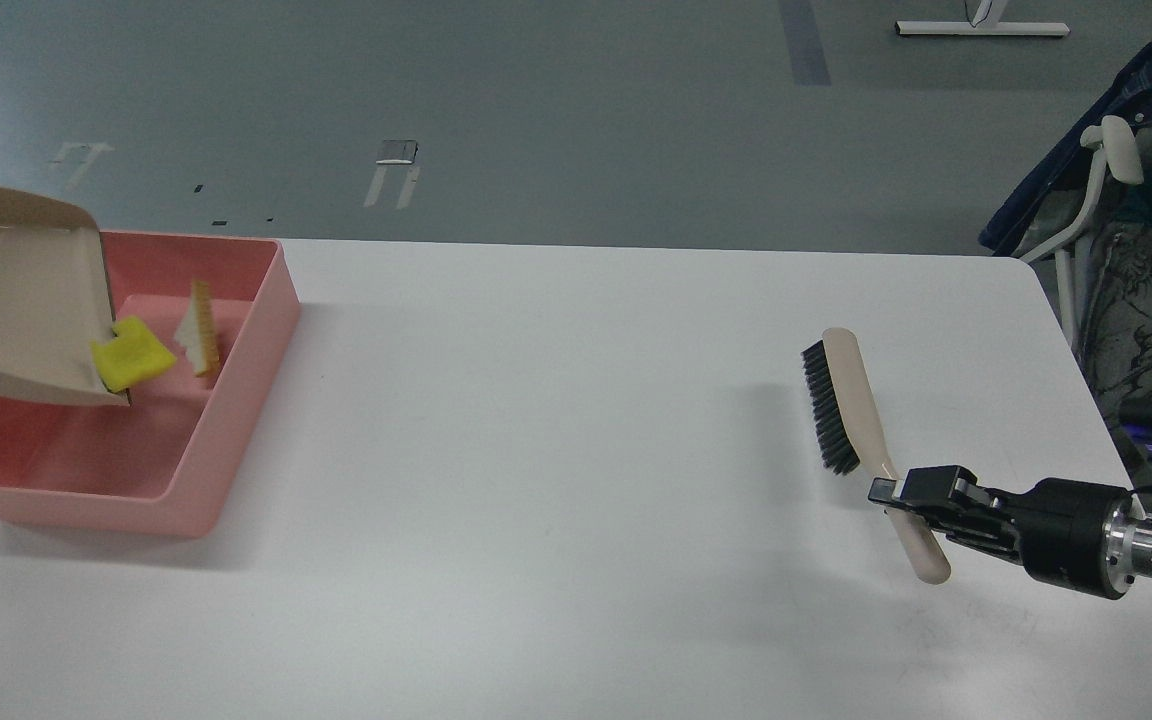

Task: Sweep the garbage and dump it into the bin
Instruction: 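Tilt the dustpan over the pink bin to dump the debris, then bring the empty dustpan back and lower it onto the table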

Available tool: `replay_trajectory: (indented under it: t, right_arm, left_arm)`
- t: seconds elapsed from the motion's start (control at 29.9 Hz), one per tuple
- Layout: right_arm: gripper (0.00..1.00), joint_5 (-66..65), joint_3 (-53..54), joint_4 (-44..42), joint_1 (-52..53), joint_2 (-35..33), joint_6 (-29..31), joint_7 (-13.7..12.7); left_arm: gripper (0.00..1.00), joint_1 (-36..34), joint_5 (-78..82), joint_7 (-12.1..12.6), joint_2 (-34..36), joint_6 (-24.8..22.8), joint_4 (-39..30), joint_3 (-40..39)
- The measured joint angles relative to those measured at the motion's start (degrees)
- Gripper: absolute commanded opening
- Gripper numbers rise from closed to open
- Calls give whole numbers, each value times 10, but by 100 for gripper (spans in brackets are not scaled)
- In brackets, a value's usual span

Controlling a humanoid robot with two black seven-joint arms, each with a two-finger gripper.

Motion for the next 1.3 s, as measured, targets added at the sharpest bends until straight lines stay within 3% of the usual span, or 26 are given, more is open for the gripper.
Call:
replay_trajectory:
  t: [0.27, 0.53, 0.67, 1.0, 1.3]
  right_arm:
    - [0, 0, 0, 1, -1, 0, 0, 0]
    - [0, -1, 0, 2, -1, -1, 0, -1]
    - [0, -1, 0, 2, -1, -1, 0, -1]
    - [0, -12, -1, 0, -1, -7, 0, -1]
    - [0, -62, -3, -15, -15, -12, -3, -3]
  left_arm:
    - [0, -62, 3, 0, -2, 35, 0, 0]
    - [0, -152, -42, 0, -24, 3, -16, -2]
    - [0, -164, -110, 36, -64, 11, -66, -4]
    - [0, -159, -108, 120, -215, 166, -214, 6]
    - [0, -152, -11, 142, -369, 210, -222, 42]
